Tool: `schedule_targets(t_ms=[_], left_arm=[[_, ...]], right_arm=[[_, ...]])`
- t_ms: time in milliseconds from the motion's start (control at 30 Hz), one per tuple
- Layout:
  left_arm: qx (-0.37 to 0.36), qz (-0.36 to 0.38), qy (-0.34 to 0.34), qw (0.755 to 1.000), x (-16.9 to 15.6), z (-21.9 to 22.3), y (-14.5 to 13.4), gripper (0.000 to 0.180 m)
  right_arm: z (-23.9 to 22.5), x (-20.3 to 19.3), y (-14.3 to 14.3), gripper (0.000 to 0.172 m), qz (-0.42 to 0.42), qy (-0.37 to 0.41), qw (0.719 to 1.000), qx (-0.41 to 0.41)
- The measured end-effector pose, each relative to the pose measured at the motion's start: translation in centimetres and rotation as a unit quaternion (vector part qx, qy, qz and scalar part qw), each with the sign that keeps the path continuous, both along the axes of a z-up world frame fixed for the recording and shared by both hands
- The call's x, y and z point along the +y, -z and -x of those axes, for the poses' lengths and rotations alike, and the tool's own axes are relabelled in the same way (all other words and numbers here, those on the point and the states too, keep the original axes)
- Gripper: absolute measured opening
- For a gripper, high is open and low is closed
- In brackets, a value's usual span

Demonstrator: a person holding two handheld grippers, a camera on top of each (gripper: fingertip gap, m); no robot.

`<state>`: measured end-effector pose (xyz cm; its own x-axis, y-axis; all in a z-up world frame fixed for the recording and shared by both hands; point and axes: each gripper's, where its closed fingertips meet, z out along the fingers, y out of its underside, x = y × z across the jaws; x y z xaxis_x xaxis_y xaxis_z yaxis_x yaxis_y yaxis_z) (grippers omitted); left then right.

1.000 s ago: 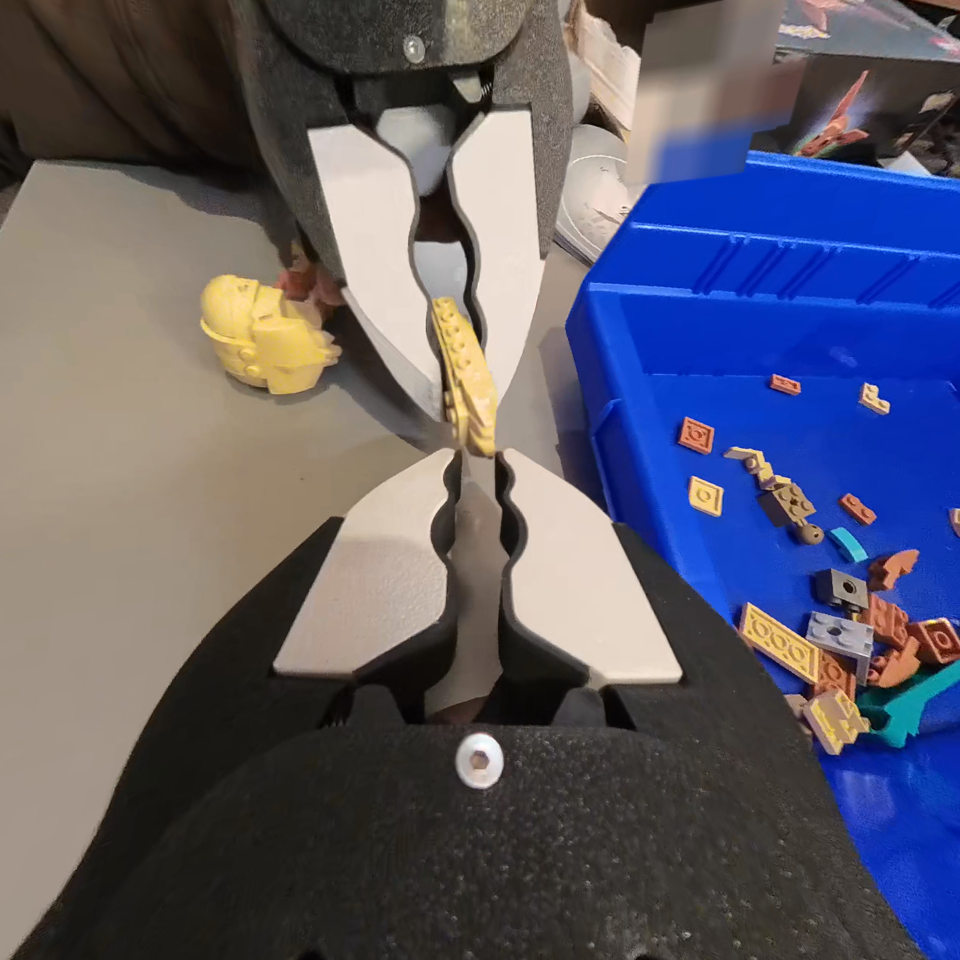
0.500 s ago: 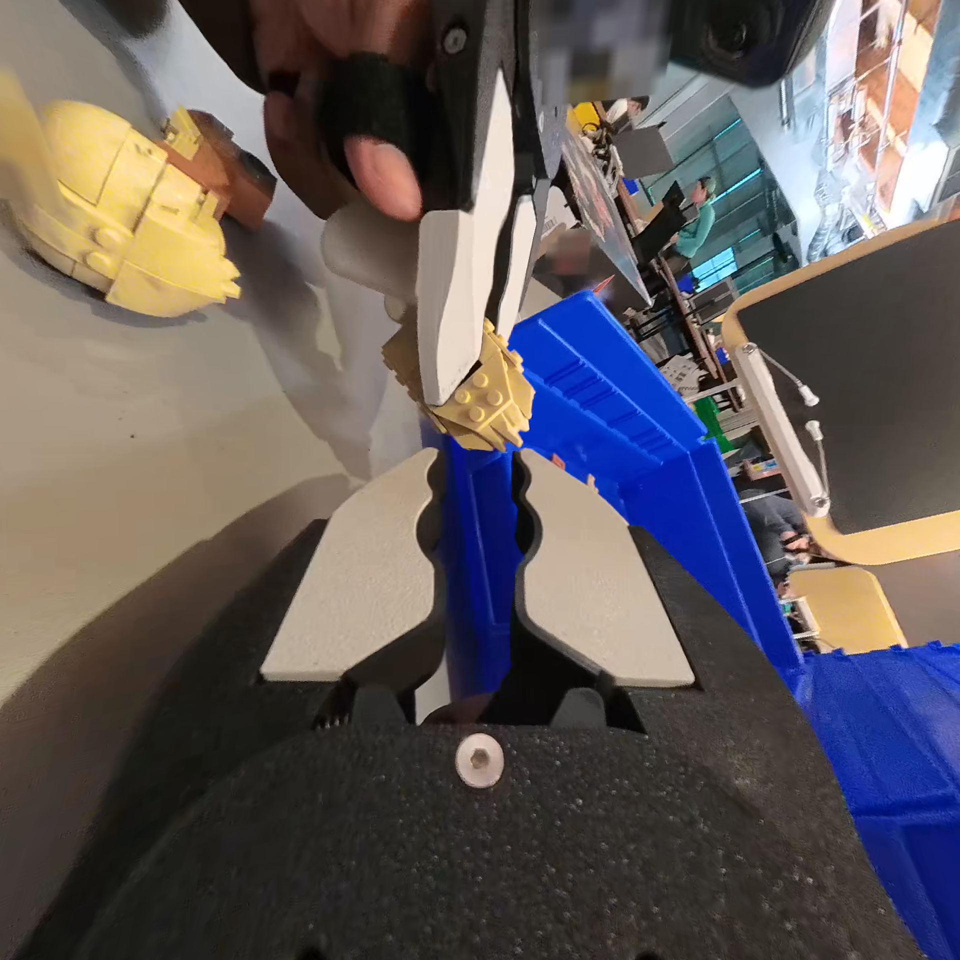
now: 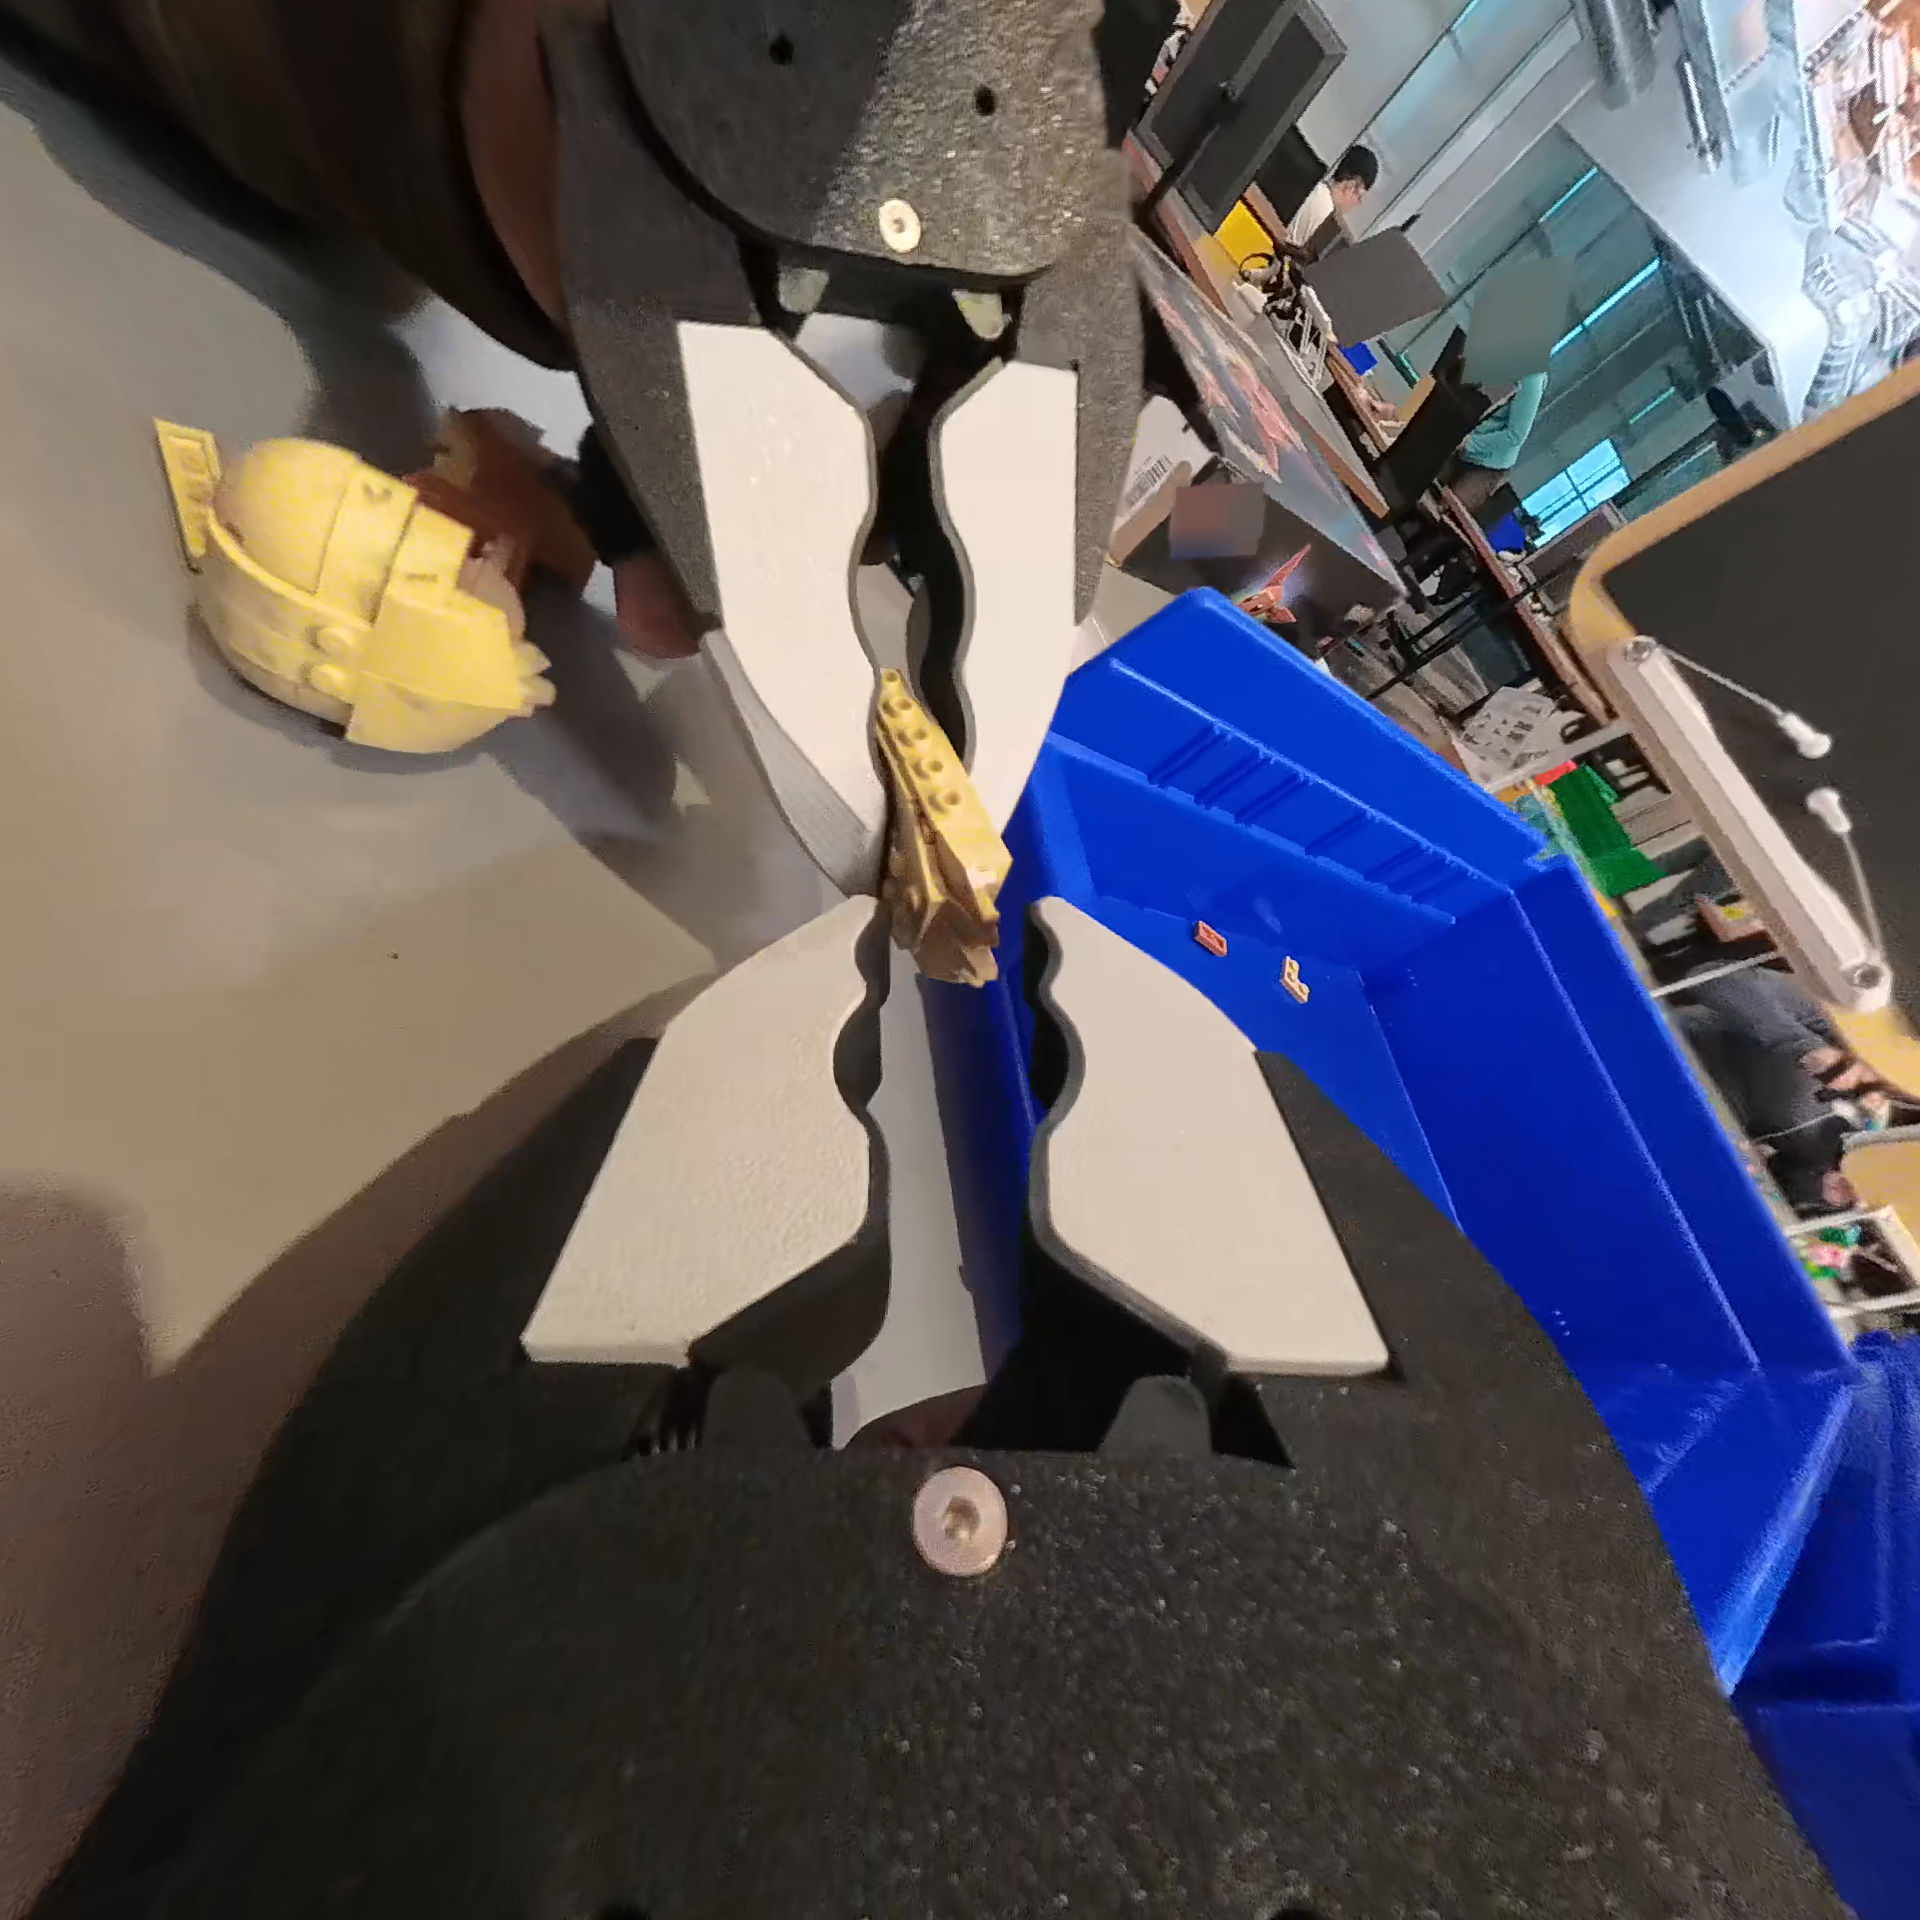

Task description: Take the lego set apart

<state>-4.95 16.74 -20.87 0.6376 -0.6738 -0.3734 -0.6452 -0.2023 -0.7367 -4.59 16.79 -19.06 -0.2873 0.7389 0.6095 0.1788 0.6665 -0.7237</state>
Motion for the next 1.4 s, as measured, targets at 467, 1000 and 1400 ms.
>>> schedule_targets(t_ms=[467,1000,1400], left_arm=[[-0.085,0.082,-0.063,0.991,0.1,0.0,0.7,0.014],[-0.176,0.136,-0.081,0.972,-0.2,0.0,0.4,0.018],[-0.265,0.163,-0.091,0.946,0.1,0.6,-0.4,0.014]], right_arm=[[0.4,0.6,0.9,0.021,-0.1,0.042,0.994,0.004],[0.4,0.2,0.6,0.021,-0.157,0.044,0.986,0.031],[0.0,1.3,-0.8,0.034,-0.193,0.019,0.978,0.079]])
